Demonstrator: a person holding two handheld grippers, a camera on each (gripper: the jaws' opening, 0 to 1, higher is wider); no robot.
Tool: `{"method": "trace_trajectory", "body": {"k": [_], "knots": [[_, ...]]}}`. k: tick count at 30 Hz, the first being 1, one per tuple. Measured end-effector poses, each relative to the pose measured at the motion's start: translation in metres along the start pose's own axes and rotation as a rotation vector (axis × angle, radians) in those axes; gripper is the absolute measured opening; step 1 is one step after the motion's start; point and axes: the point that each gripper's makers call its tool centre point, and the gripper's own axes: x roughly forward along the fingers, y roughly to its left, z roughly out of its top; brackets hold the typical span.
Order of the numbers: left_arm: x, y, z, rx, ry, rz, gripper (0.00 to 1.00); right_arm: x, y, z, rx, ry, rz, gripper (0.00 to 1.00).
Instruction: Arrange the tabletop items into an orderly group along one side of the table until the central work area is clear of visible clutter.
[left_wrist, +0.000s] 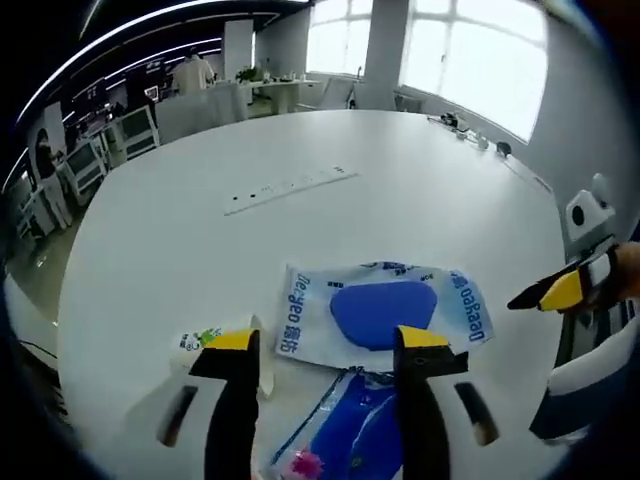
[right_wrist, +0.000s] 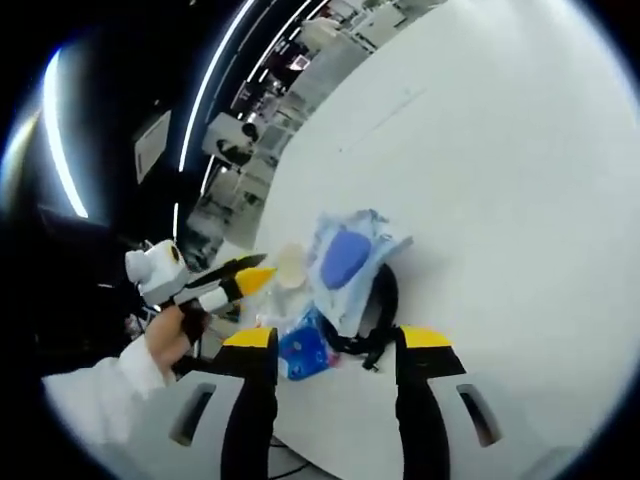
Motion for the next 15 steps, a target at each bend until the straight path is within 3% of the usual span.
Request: {"method": "trace_trajectory", "body": {"k": [9,15], "knots": [[0.022,0.006,-0.002,0.008,0.042,-0.005,0.51,0.009,-0.002,0.003,0.015,0.0,-0.007,0.44],[0.034,0.012,-0.009,-0.009,0.088,0.014,0.48,0.021,0.004,-0.002,-0.004,0.033,-0.002,0.43]]}}
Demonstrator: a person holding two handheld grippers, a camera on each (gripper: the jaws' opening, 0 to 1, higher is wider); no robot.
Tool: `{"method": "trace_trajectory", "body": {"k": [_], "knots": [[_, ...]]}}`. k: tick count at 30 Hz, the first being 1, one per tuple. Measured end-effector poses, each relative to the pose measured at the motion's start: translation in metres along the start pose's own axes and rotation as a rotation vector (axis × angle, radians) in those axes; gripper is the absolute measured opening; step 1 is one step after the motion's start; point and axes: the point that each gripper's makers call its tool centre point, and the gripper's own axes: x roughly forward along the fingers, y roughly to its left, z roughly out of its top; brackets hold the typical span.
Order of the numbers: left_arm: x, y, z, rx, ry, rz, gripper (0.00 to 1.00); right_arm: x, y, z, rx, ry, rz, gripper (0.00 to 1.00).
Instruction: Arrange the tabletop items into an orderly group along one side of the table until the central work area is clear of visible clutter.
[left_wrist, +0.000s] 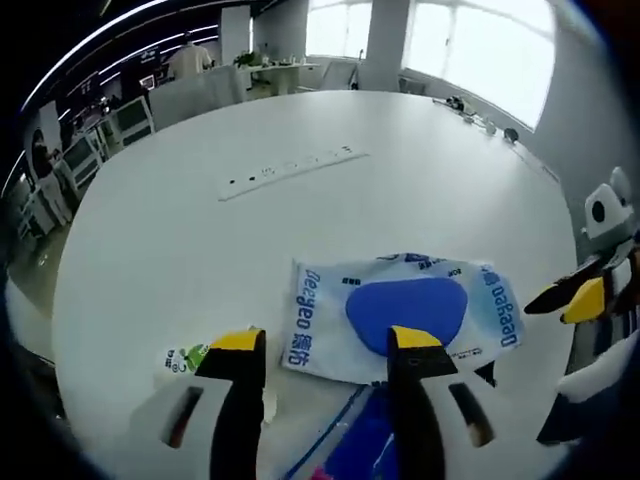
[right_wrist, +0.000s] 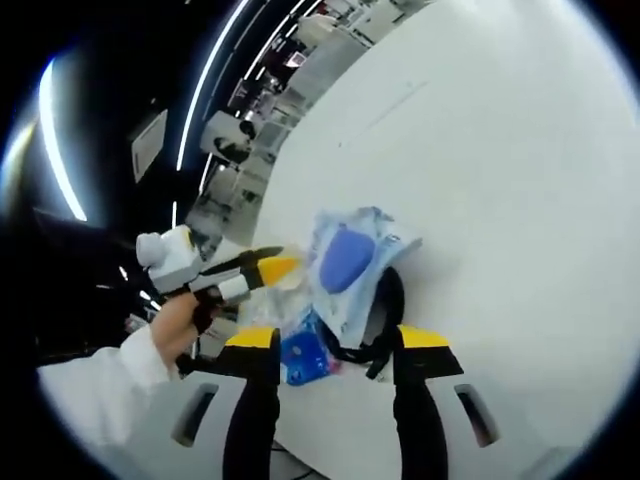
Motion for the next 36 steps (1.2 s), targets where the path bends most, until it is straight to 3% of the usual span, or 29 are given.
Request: {"method": "trace_trajectory", "body": {"k": [11,17,25,32,36], "knots": [[0.017,0.007,-0.003,-0.039,0.026,-0.001,0.47,0.011,-0.001,0.0,-0.013,0.014,-0.008,0.41],[0.024,0.007,-0.01,-0.045,0.07,0.01,0.47,0.011,-0.01,0.001,0.0,0.011,-0.024,0.39],[0.029,0.007,-0.019,-0.096,0.101,0.028,0.4,0.018,-0.012,0.001,-0.001,0.016,-0.028,0.34],[0.032,0.013,-0.024,-0.093,0.131,0.07,0.26,0.026,-0.018,0.0,-0.036,0.024,-0.055,0.19],[0.035,0.018,-0.023,-0.093,0.134,0.103,0.27,0.029,-0.019,0.0,-0.042,0.03,-0.06,0.15]]}}
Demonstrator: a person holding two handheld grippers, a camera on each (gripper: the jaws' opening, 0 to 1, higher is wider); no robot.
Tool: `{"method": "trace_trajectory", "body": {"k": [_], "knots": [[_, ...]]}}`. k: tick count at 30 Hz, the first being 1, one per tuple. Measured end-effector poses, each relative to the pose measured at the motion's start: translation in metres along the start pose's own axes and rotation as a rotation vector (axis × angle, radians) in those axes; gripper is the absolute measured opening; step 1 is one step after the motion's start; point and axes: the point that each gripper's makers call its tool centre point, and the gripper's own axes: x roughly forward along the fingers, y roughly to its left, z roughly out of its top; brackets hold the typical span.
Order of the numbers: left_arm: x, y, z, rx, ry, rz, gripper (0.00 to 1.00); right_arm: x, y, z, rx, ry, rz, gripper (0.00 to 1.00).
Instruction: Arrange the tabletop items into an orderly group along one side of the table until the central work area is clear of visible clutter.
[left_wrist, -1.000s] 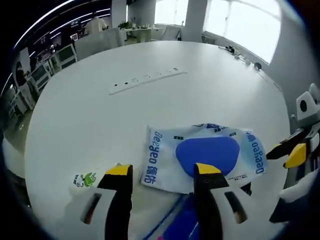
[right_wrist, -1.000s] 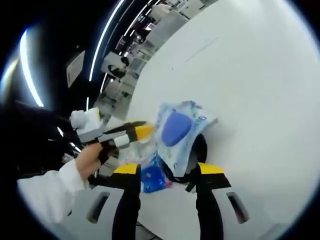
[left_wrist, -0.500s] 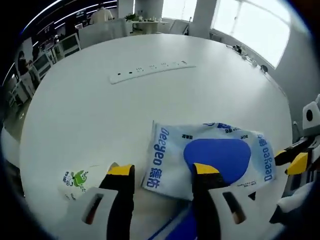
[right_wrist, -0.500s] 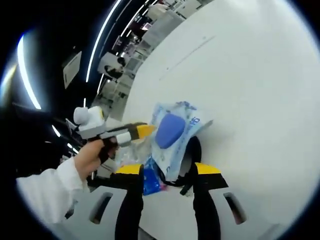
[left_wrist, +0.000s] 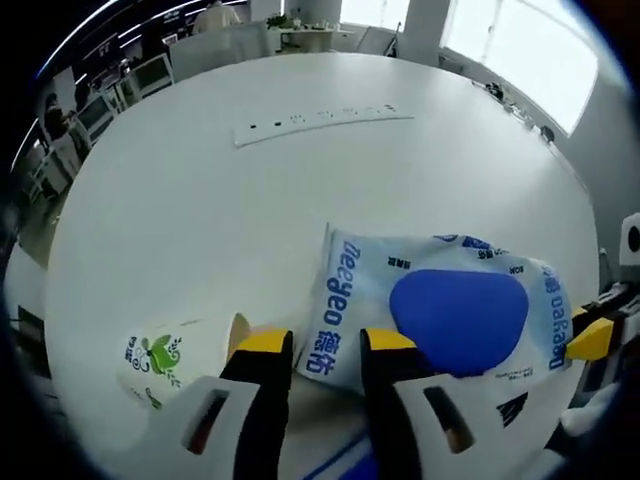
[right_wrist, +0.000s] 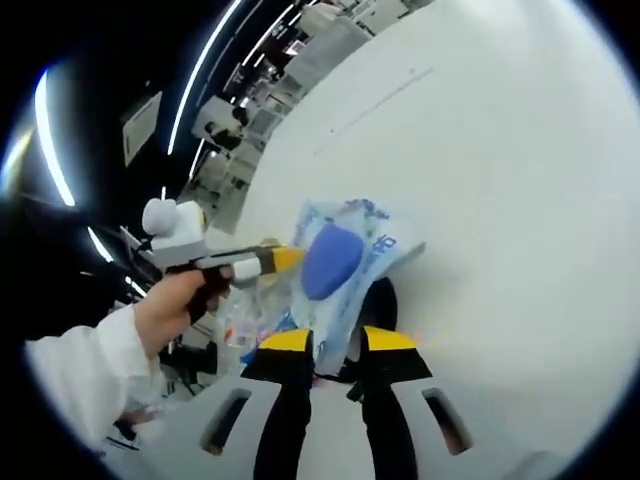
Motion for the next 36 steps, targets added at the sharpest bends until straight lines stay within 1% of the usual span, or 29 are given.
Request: {"method": "trace_trajectory", "body": {"k": [2,5,7,8,10,11,12,13,15,16,21,26,31,36], "knots": [[0.0,0.002,0.001,0.005,-0.005,0.017,0.29,0.001,0.0,-0.001,0.002,0.005,0.002,0.14],[0.003,0.0,-0.002,-0.025,0.004,-0.007,0.26,0.003,-0.003,-0.002,-0.004,0.013,-0.006,0.11],[0.002,0.0,-0.001,-0.036,-0.004,-0.01,0.25,0.004,-0.004,-0.002,0.004,0.012,-0.004,0.09],[0.002,0.0,-0.001,-0.042,-0.003,-0.011,0.25,0.005,-0.004,-0.002,0.004,0.011,-0.004,0.07],[0.002,0.0,-0.001,-0.045,-0.005,-0.013,0.21,0.006,-0.005,-0.003,-0.008,0.018,-0.012,0.05],[0.001,0.001,-0.001,-0.04,-0.004,-0.01,0.17,0.006,-0.006,-0.003,-0.018,0.018,-0.016,0.03],[-0.001,0.001,-0.002,-0.04,-0.003,-0.006,0.11,0.007,-0.004,-0.003,-0.037,0.017,-0.004,0.02],[-0.002,0.002,-0.002,-0.038,-0.004,-0.003,0.07,0.006,-0.004,-0.003,-0.043,0.014,-0.009,0.01],[-0.005,0.003,0.0,-0.043,-0.012,-0.001,0.02,0.006,-0.004,-0.002,-0.056,0.006,-0.01,0.0],[-0.007,0.003,0.0,-0.045,-0.013,-0.003,0.01,0.006,-0.004,-0.001,-0.056,0.004,-0.01,0.0],[-0.014,0.002,-0.004,-0.05,-0.02,-0.011,0.0,0.0,-0.007,0.003,-0.073,-0.011,-0.018,0.0],[-0.03,-0.004,-0.005,-0.07,-0.054,-0.027,0.0,-0.011,-0.011,0.013,-0.074,-0.042,-0.016,0.0],[-0.051,-0.013,0.002,-0.091,-0.105,-0.032,0.0,-0.019,-0.011,0.025,-0.081,-0.069,-0.013,0.0],[-0.068,-0.017,0.01,-0.106,-0.151,-0.031,0.0,-0.03,-0.008,0.038,-0.099,-0.098,-0.003,0.0]]}}
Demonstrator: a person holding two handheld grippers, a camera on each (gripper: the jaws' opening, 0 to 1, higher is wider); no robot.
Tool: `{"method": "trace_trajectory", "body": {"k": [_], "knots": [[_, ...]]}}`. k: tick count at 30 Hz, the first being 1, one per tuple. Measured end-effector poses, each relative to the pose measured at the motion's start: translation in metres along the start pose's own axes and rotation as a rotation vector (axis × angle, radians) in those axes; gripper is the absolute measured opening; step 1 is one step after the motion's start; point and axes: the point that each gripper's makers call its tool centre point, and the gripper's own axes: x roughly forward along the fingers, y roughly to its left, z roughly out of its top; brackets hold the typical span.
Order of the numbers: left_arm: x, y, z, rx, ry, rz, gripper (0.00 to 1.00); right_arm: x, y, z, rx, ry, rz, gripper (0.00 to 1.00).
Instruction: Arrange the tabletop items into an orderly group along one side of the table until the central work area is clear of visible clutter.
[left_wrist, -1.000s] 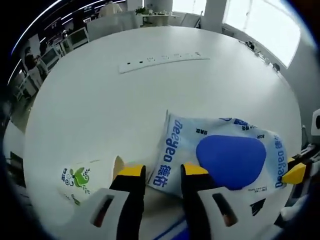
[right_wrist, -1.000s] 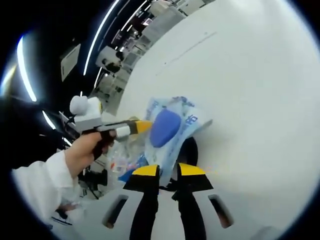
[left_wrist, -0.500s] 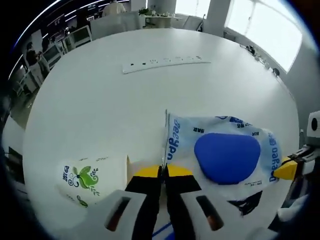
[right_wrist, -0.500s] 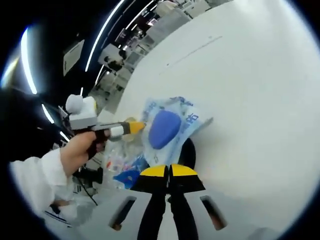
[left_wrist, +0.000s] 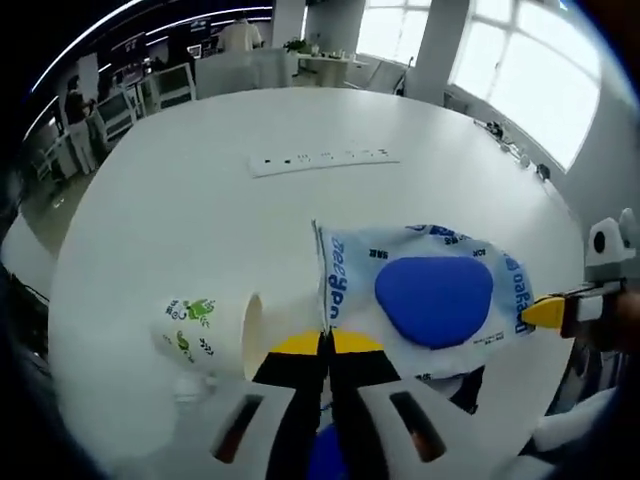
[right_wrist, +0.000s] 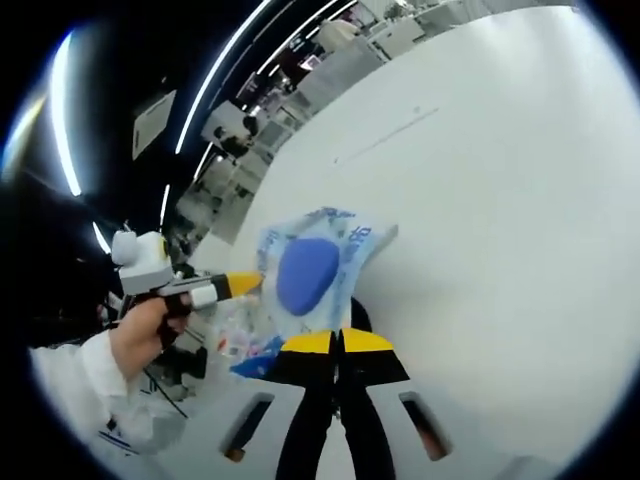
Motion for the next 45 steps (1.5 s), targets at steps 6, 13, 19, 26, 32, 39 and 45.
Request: {"method": "trace_trajectory", "body": {"k": [6,13,19,26,32,39,45], "knots": [[-0.016,-0.006,0.01,-0.026,-0.052,-0.012,0.0,-0.012,0.002,0.027,-0.023,-0.04,0.018,0.0],[-0.031,-0.024,0.026,-0.056,-0.113,-0.035,0.0,-0.024,-0.001,0.057,-0.093,-0.062,0.023,0.0],[-0.038,-0.045,0.041,-0.031,-0.142,-0.056,0.0,-0.036,-0.007,0.078,-0.111,-0.087,0.019,0.0],[-0.034,-0.063,0.049,-0.016,-0.155,-0.091,0.0,-0.052,-0.015,0.104,-0.104,-0.125,0.016,0.0],[-0.03,-0.073,0.056,-0.011,-0.166,-0.105,0.0,-0.058,-0.022,0.112,-0.126,-0.13,0.005,0.0],[-0.02,-0.081,0.063,0.02,-0.156,-0.105,0.0,-0.06,-0.032,0.119,-0.137,-0.127,-0.004,0.0],[-0.008,-0.083,0.07,0.028,-0.15,-0.1,0.0,-0.056,-0.039,0.134,-0.153,-0.119,-0.007,0.0]]}}
